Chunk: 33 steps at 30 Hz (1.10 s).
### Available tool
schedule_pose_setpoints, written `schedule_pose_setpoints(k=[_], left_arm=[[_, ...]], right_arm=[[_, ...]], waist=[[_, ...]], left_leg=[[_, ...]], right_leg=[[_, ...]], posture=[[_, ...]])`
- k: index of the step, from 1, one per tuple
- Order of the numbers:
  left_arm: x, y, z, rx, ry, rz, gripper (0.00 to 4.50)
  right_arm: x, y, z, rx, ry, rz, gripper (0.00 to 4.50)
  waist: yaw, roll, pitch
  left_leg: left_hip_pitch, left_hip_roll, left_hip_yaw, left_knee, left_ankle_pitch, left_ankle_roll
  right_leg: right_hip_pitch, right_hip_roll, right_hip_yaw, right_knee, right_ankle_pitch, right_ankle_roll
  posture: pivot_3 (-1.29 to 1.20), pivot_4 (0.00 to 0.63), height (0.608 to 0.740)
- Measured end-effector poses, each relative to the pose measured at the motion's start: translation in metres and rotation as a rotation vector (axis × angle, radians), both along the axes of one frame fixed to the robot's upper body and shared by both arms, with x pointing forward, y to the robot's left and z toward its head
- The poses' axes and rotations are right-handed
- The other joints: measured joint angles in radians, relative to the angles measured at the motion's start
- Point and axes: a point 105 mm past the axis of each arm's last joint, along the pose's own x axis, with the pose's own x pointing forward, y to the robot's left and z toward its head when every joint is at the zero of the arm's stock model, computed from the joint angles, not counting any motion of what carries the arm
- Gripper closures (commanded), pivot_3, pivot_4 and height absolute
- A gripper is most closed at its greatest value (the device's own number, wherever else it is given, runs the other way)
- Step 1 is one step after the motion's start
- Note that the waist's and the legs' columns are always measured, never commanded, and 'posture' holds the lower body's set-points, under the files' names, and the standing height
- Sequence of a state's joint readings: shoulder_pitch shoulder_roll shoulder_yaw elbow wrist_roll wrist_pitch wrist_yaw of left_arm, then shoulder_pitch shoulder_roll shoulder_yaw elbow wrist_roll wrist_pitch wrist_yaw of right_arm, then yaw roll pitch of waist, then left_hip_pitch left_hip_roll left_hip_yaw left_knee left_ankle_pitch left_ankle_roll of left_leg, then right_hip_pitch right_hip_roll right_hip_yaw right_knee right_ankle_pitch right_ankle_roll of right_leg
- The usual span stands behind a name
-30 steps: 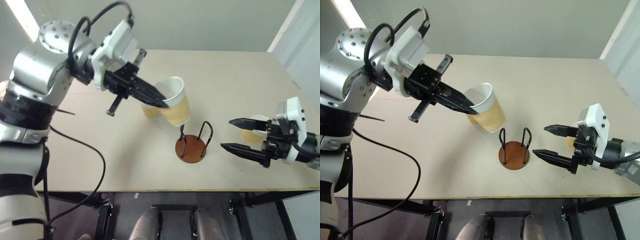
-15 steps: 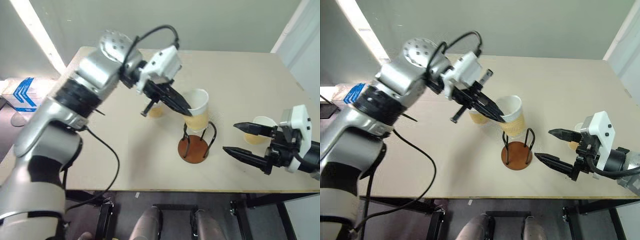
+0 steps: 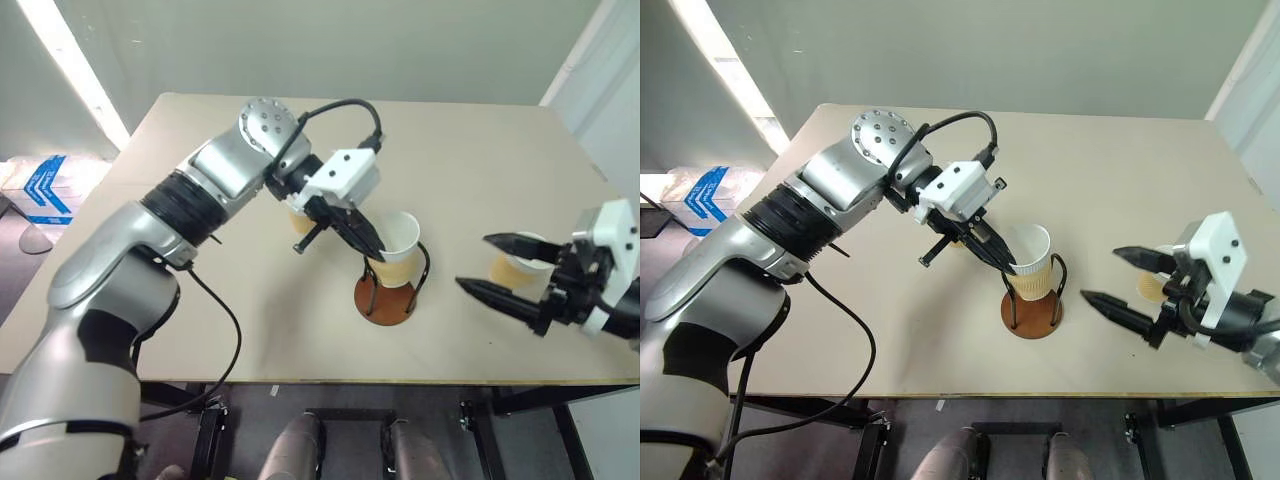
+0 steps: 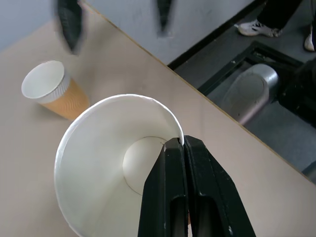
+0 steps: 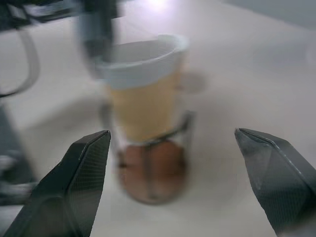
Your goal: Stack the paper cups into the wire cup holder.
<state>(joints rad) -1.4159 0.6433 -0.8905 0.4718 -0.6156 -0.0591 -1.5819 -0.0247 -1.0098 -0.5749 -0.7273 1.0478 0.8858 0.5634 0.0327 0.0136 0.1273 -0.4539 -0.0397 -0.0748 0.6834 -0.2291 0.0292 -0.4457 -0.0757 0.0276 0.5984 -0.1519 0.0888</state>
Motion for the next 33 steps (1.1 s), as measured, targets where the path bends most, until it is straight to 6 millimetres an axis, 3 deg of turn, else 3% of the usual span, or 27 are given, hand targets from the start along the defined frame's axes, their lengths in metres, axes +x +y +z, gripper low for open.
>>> schedule_pose_setpoints(k=[4,10,11,19,22,25,33], left_arm=[[0.0,-0.006,-0.002,-0.003,-0.006,-0.006,2.38],[0.004,-0.011,0.01,-0.077,-0.019,0.014,0.23],[0.005,-0.01,0.015,-0.095,-0.02,0.022,0.03],[0.014,0.013,0.053,-0.283,-0.004,0.138,0.03],[0.015,0.037,0.04,-0.286,0.04,0.215,0.03],[0.01,0.046,0.03,-0.291,0.088,0.263,0.03],[0.012,0.07,0.027,-0.365,0.102,0.457,0.03]], right_arm=[[0.012,-0.011,0.002,-0.015,-0.017,-0.061,0.24],[0.023,-0.018,-0.002,-0.095,-0.022,-0.091,0.24],[0.025,-0.019,0.0,-0.108,-0.034,-0.095,0.24],[0.053,-0.036,0.004,-0.363,-0.066,-0.106,0.24],[0.056,-0.043,-0.01,-0.479,-0.003,-0.07,0.24],[0.057,-0.049,-0.025,-0.556,0.054,-0.036,0.24],[0.063,-0.077,-0.049,-0.713,0.17,-0.017,0.24]], waist=[[0.001,0.0,0.0],[0.0,0.001,0.0],[0.0,0.001,0.0],[-0.002,0.003,-0.001],[-0.004,0.004,-0.002],[-0.001,0.004,-0.002],[0.0,0.004,-0.002]], left_leg=[[0.0,0.0,0.0,0.001,0.0,0.0],[0.0,0.0,0.001,0.0,0.0,0.0],[0.0,0.0,0.001,0.0,0.0,0.0],[0.001,0.0,0.002,0.0,0.0,0.001],[0.001,0.001,0.002,0.0,0.0,0.001],[0.0,0.001,0.002,0.0,0.0,0.001],[0.001,0.0,0.002,0.001,0.0,0.002]], right_leg=[[0.0,0.0,0.0,0.0,0.001,0.001],[0.0,0.0,0.0,0.0,0.001,0.001],[-0.001,0.0,0.0,0.0,0.001,0.001],[0.0,0.0,0.001,-0.001,0.002,0.001],[-0.001,0.0,0.0,0.0,0.002,0.001],[-0.001,0.0,0.0,-0.001,0.002,0.001],[0.0,0.0,0.001,-0.002,0.004,-0.001]], posture=[[0.0,0.15,0.74],[0.0,0.15,0.74],[0.0,0.15,0.74],[0.0,0.15,0.74],[0.0,0.15,0.74],[0.0,0.15,0.74],[0.0,0.15,0.74]])
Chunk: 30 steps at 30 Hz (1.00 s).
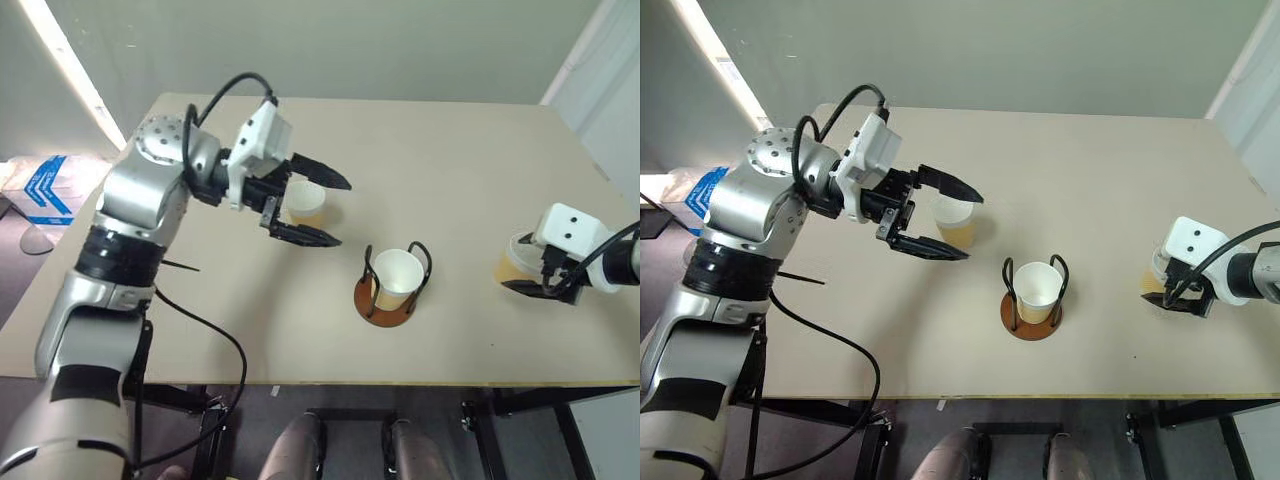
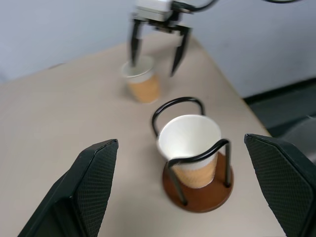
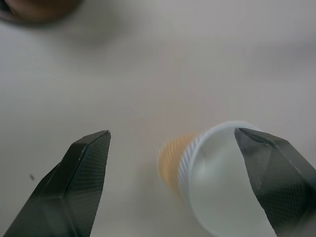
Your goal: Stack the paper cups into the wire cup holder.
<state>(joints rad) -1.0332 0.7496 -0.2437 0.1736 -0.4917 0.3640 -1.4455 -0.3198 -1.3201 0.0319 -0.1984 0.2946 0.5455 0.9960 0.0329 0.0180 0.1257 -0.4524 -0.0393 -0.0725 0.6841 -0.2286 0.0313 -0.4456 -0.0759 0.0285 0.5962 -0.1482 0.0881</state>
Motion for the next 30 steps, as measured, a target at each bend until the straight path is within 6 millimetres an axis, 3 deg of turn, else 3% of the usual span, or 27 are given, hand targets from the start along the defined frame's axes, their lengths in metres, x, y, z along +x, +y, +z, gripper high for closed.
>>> schedule_pose_setpoints(k=[6,16,19,29,30], left_arm=[[0.001,0.004,-0.002,-0.015,0.004,0.053,0.03],[0.001,0.008,-0.01,-0.02,0.025,0.083,0.03],[0.002,0.011,-0.009,-0.016,0.01,0.101,0.0],[0.002,0.017,-0.016,0.007,0.019,0.128,0.0],[0.002,0.019,-0.018,0.012,0.021,0.134,0.0]], right_arm=[[0.009,-0.014,-0.006,-0.028,0.025,-0.02,0.24],[0.023,-0.005,-0.026,-0.041,0.081,0.047,0.24],[0.027,-0.007,-0.03,-0.059,0.093,0.051,0.85],[0.031,-0.009,-0.032,-0.081,0.115,0.076,4.38],[0.03,-0.008,-0.032,-0.08,0.119,0.083,4.45]], waist=[[-0.004,0.0,0.0],[-0.011,0.0,0.0],[-0.012,0.0,0.0],[-0.012,0.001,0.0],[-0.012,0.001,0.0]], left_leg=[[0.002,0.0,0.0,0.0,0.0,-0.001],[0.003,0.0,0.0,-0.001,0.005,0.0],[0.003,0.0,0.0,-0.002,0.006,0.001],[0.002,0.0,-0.001,-0.003,0.007,0.002],[0.002,0.0,-0.001,-0.003,0.007,0.002]], right_leg=[[0.0,0.0,0.0,0.0,0.003,-0.003],[0.0,0.0,-0.001,0.0,0.007,-0.008],[0.0,0.0,-0.001,-0.001,0.008,-0.014],[0.0,0.0,-0.001,-0.001,0.009,-0.018],[0.0,0.0,-0.001,-0.001,0.008,-0.018]], posture=[[0.0,0.15,0.74],[0.0,0.15,0.74],[0.0,0.15,0.74],[0.0,0.15,0.74],[0.0,0.15,0.74]])
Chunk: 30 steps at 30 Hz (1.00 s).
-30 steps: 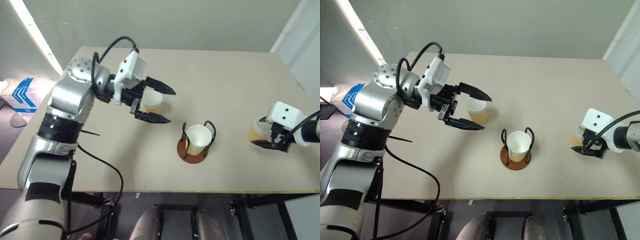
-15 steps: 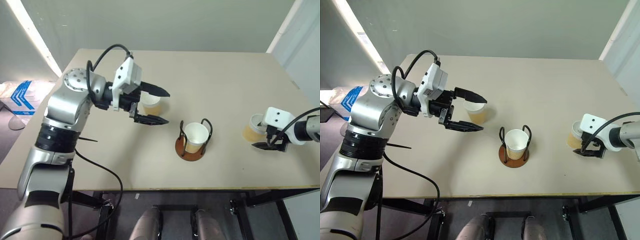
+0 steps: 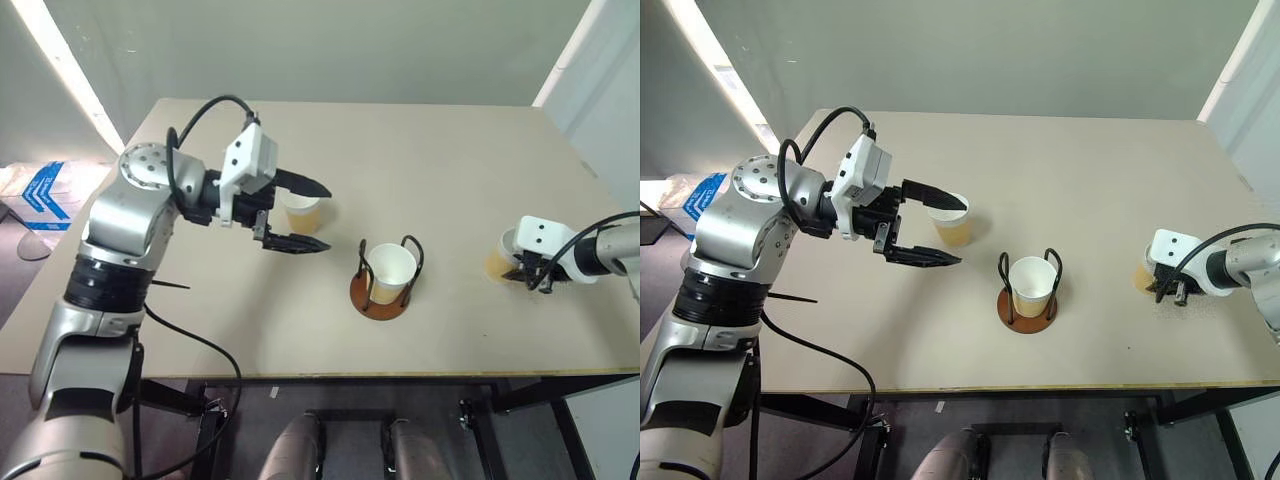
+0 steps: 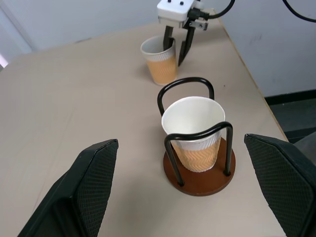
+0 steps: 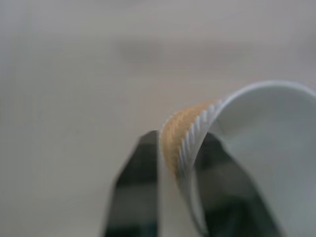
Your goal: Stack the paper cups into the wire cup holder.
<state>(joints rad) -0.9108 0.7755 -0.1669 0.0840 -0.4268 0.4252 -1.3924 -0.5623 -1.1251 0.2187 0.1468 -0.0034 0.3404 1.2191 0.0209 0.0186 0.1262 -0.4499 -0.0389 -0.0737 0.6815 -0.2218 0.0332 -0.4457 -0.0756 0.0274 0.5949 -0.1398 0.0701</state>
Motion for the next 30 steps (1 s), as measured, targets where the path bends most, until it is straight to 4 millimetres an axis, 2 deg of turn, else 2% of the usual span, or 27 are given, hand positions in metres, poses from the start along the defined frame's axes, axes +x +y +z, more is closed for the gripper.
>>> schedule_pose_setpoints(k=[3,6,10,13,15,20,22,30], left_arm=[[-0.001,0.008,-0.007,0.019,0.016,0.02,0.0],[-0.005,0.013,-0.007,0.016,0.016,0.03,0.0],[-0.014,0.015,-0.003,0.022,0.013,-0.002,0.0],[-0.019,0.018,-0.007,0.036,0.034,-0.024,0.0],[-0.021,0.016,-0.007,0.033,0.042,-0.043,0.0],[-0.022,0.013,-0.007,0.022,0.046,-0.067,0.0],[-0.022,0.012,-0.007,0.02,0.046,-0.068,0.0],[-0.023,0.009,-0.005,0.016,0.042,-0.069,0.0]], right_arm=[[-0.006,0.005,0.013,0.002,-0.002,0.039,4.45],[-0.013,0.018,0.043,0.037,-0.042,0.09,4.45],[-0.029,0.065,0.094,0.119,-0.113,0.254,4.45],[-0.048,0.109,0.134,0.165,-0.173,0.427,4.45],[-0.061,0.135,0.148,0.167,-0.194,0.542,4.45],[-0.067,0.168,0.14,0.171,-0.118,0.666,4.45],[-0.068,0.174,0.137,0.17,-0.104,0.689,4.45],[-0.058,0.172,0.109,0.12,-0.033,0.69,4.45]], waist=[[0.0,0.001,0.001],[-0.001,0.001,0.001],[-0.008,0.001,0.001],[-0.013,0.001,0.001],[-0.014,0.001,0.0],[-0.012,0.0,0.0],[-0.012,0.0,0.0],[-0.012,0.0,0.0]], left_leg=[[-0.001,0.0,0.0,-0.001,0.001,-0.003],[-0.002,0.0,0.0,-0.002,0.002,-0.005],[-0.002,0.0,0.0,-0.004,0.003,-0.006],[-0.002,0.0,-0.001,-0.005,0.003,-0.007],[-0.002,0.0,-0.003,-0.006,0.003,-0.006],[-0.003,0.0,-0.004,-0.006,0.004,-0.005],[-0.003,0.0,-0.004,-0.006,0.005,-0.006],[-0.002,0.0,-0.004,-0.006,0.005,-0.008]], right_leg=[[-0.002,0.0,0.0,0.0,0.0,0.0],[-0.003,0.0,0.0,0.0,-0.001,-0.002],[-0.004,0.001,0.0,0.0,-0.003,-0.004],[-0.005,0.002,0.0,0.001,-0.004,-0.006],[-0.005,0.002,-0.001,0.001,-0.006,-0.009],[-0.006,0.001,-0.002,0.002,-0.006,-0.01],[-0.006,0.001,-0.003,0.003,-0.006,-0.011],[-0.007,0.001,-0.003,0.006,-0.007,-0.012]], posture=[[0.0,0.15,0.74],[0.0,0.15,0.74],[0.0,0.15,0.74],[0.0,0.15,0.74],[0.0,0.15,0.74],[0.0,0.15,0.74],[0.0,0.15,0.74],[0.0,0.15,0.74]])
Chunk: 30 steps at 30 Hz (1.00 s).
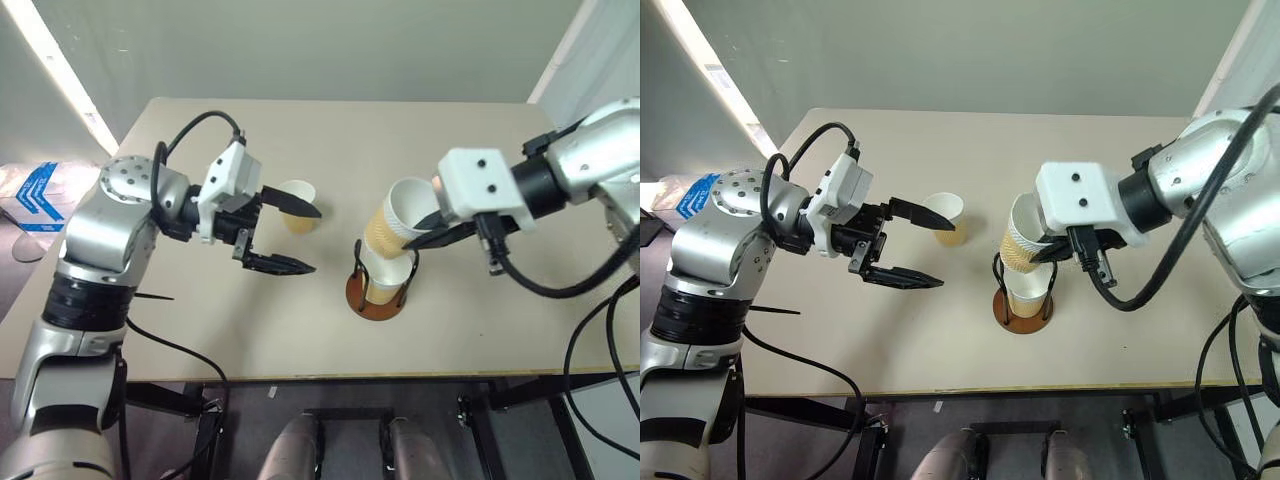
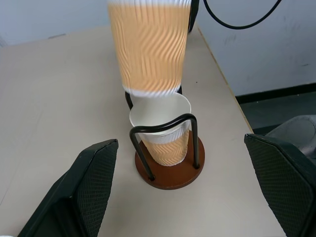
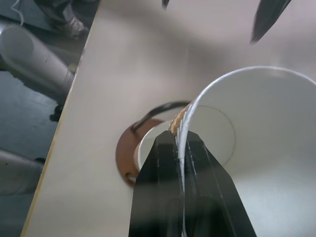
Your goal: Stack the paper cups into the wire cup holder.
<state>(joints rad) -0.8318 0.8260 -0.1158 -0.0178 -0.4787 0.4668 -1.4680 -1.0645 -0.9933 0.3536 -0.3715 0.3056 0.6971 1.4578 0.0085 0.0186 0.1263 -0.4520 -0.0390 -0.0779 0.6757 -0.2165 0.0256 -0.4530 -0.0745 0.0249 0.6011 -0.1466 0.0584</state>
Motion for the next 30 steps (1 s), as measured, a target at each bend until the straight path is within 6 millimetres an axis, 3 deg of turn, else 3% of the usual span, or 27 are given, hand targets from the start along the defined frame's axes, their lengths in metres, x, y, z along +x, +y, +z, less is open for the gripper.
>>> schedule_pose_setpoints(k=[8,16,27,30], left_arm=[[0.002,-0.001,0.007,-0.007,-0.014,0.017,0.0],[0.003,-0.002,0.007,-0.012,-0.022,0.026,0.0],[0.006,-0.005,0.009,-0.044,-0.04,0.04,0.0],[0.013,-0.006,0.014,-0.07,-0.083,0.087,0.0]], right_arm=[[0.004,-0.005,-0.024,-0.054,0.024,0.005,4.45],[0.004,0.009,-0.033,-0.064,0.003,0.045,4.45],[0.013,0.015,-0.035,-0.031,-0.02,-0.003,0.84],[0.017,0.011,-0.025,0.024,-0.029,-0.058,0.67]], waist=[[0.0,0.0,0.0],[-0.001,0.0,0.0],[-0.001,0.0,0.0],[-0.001,0.0,0.0]], left_leg=[[0.001,0.0,0.0,0.0,0.0,0.001],[0.002,0.0,0.0,0.0,0.0,0.004],[0.002,0.0,0.0,0.0,0.0,0.005],[0.002,0.0,0.0,0.0,0.001,0.003]], right_leg=[[0.0,0.0,0.0,0.003,0.0,0.0],[0.0,0.0,0.0,0.007,-0.001,-0.002],[-0.001,0.0,0.0,0.007,0.0,-0.002],[0.0,0.0,0.0,0.007,-0.001,-0.002]], posture=[[0.0,0.15,0.74],[0.0,0.15,0.74],[0.0,0.15,0.74],[0.0,0.15,0.74]])
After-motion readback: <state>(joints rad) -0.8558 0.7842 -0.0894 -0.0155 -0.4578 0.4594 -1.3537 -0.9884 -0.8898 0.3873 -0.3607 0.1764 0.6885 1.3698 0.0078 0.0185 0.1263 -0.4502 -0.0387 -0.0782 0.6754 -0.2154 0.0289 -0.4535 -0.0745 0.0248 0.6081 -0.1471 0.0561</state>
